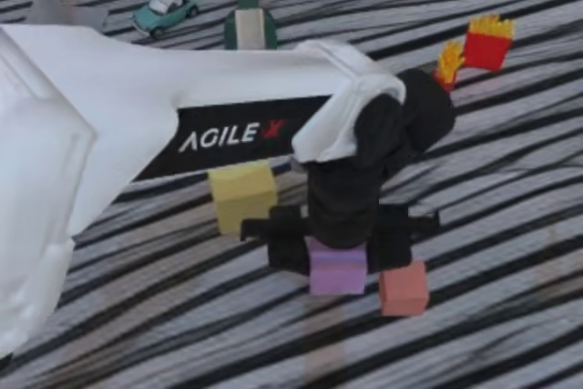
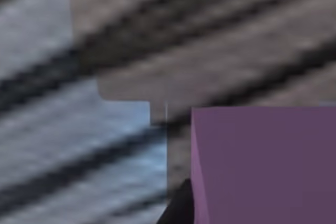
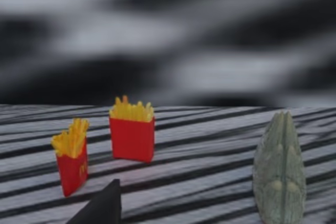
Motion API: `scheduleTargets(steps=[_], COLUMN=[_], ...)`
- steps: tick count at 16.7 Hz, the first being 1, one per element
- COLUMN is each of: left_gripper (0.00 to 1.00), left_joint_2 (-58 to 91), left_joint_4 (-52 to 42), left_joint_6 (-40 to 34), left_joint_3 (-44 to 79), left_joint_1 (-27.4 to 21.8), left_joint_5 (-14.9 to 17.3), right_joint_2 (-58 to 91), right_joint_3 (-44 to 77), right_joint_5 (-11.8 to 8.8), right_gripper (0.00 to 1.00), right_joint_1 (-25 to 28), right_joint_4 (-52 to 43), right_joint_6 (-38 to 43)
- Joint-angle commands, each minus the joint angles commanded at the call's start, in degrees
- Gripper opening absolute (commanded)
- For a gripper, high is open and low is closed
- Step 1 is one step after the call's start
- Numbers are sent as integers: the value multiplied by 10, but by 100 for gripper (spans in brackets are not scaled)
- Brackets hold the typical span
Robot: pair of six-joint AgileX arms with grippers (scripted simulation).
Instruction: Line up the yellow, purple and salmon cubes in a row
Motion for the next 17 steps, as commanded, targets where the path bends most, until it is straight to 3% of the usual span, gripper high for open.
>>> scheduleTargets(steps=[6,17], left_gripper=[0,83], left_joint_2=[11,11], left_joint_4=[29,29], left_joint_6=[0,0], left_joint_3=[-24,-24], left_joint_1=[0,0], left_joint_5=[0,0], right_joint_2=[0,0], right_joint_3=[0,0], right_joint_5=[0,0], right_gripper=[100,100], right_joint_1=[0,0], right_joint_4=[0,0], right_joint_6=[0,0])
